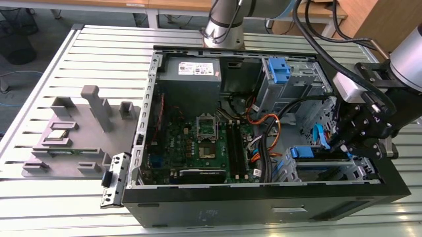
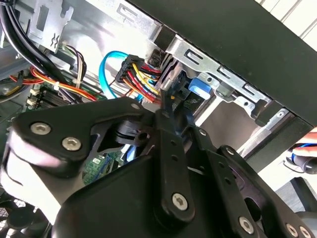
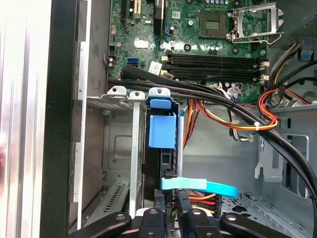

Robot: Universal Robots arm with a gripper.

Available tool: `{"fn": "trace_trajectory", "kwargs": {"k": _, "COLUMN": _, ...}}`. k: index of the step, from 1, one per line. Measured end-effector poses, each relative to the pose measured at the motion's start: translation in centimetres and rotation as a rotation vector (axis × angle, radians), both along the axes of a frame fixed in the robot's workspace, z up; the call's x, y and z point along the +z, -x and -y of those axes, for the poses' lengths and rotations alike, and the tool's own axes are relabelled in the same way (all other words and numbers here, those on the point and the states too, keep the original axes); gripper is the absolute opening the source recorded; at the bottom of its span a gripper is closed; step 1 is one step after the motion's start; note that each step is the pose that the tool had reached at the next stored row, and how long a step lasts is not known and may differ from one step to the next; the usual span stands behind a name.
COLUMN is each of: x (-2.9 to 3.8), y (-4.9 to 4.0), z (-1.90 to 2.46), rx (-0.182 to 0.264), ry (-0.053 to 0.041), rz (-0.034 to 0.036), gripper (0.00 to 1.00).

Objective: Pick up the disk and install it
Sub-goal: 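Insert the second disk wire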

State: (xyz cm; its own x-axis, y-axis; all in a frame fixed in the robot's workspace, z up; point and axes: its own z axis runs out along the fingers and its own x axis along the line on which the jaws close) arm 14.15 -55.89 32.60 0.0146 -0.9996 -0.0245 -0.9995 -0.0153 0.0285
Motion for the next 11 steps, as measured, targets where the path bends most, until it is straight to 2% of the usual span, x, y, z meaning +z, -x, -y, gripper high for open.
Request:
{"fn": "trace_trajectory", "kwargs": {"k": 1, "x": 0.03, "y": 0.00, "z": 0.00, "rx": 0.000, "ry": 0.0006, "rz": 0.0000, "gripper": 0.24}}
{"fn": "trace_trajectory", "kwargs": {"k": 6, "x": 0.19, "y": 0.00, "z": 0.01, "rx": 0.000, "ry": 0.0016, "rz": 0.0001, "gripper": 0.24}}
{"fn": "trace_trajectory", "kwargs": {"k": 11, "x": 1.06, "y": 0.00, "z": 0.00, "rx": 0.000, "ry": 0.0014, "rz": 0.0000, "gripper": 0.24}}
